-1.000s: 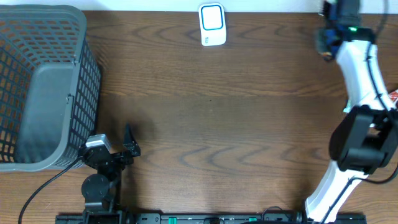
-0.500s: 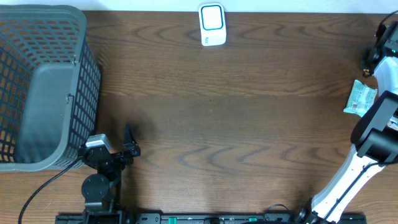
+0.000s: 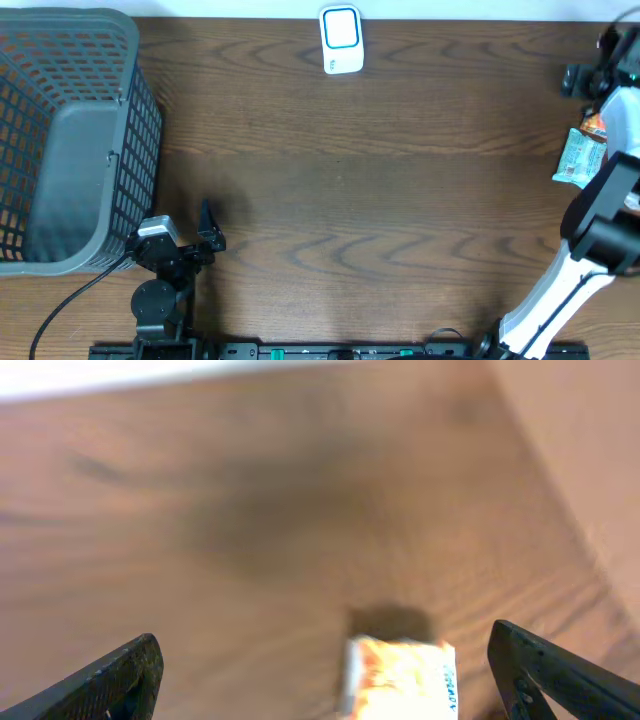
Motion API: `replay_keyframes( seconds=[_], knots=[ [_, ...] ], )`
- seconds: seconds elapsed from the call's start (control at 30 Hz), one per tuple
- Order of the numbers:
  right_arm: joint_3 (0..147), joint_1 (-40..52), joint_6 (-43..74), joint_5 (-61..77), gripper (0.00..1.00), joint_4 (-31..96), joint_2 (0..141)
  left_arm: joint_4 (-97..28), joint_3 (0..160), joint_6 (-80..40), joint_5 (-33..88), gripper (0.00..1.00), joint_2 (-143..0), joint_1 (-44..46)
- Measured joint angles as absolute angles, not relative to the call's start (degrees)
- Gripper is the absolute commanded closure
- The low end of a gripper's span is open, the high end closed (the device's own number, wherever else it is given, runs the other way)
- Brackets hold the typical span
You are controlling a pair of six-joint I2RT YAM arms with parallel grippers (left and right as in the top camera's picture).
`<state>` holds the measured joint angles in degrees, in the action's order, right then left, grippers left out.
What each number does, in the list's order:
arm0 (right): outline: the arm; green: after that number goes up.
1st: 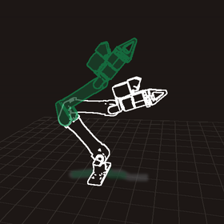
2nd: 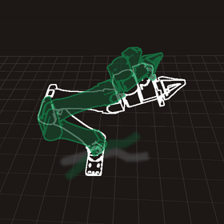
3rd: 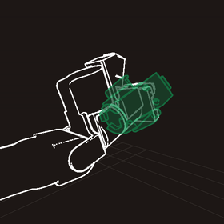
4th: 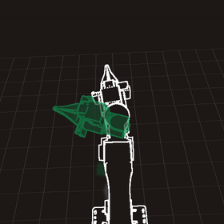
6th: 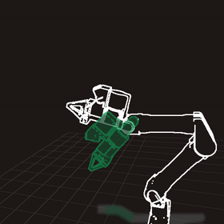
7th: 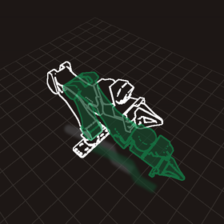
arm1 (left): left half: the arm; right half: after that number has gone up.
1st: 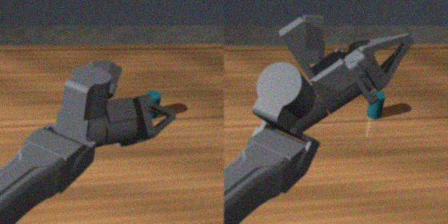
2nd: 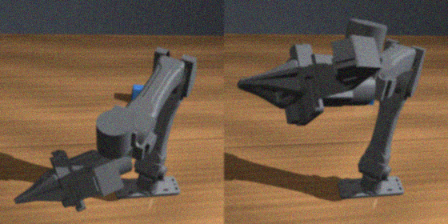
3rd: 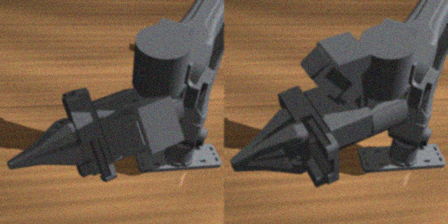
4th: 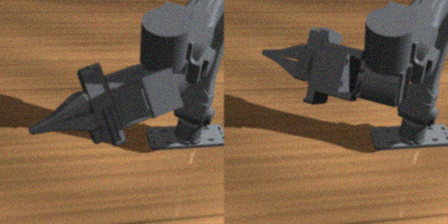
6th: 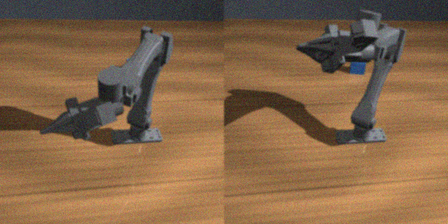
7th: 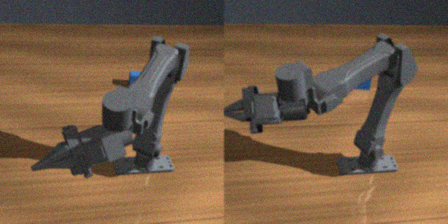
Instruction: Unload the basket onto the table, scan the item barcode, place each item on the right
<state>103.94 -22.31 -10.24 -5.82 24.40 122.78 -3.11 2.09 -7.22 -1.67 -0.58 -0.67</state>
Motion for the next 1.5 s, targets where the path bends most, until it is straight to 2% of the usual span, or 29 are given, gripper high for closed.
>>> replay_keyframes(
  seconds=[0.27,0.73,0.97,1.3,1.5],
  knots=[
    [104.5,-10.4,-8.5,0.7,0.01,33.0,99.4,-3.1,2.1,-7.2,-1.7,0.02,-0.6,-0.7],
    [104.5,8.2,-7.9,1.9,0.01,53.0,74.1,-3.1,2.1,-7.2,-1.7,0.02,-0.6,-0.7],
    [104.8,8.8,-8.0,1.7,0.01,66.2,63.4,-3.1,2.1,-7.2,-1.7,0.02,-0.6,-0.7],
    [104.8,8.8,-8.5,-1.3,0.01,88.6,55.8,-3.1,2.1,-7.2,-1.7,0.02,-0.6,-0.7],
    [103.2,8.8,-8.6,-2.3,0.01,91.4,51.0,-3.1,2.1,-7.2,-1.7,0.02,-0.6,-0.7]
  ],
)
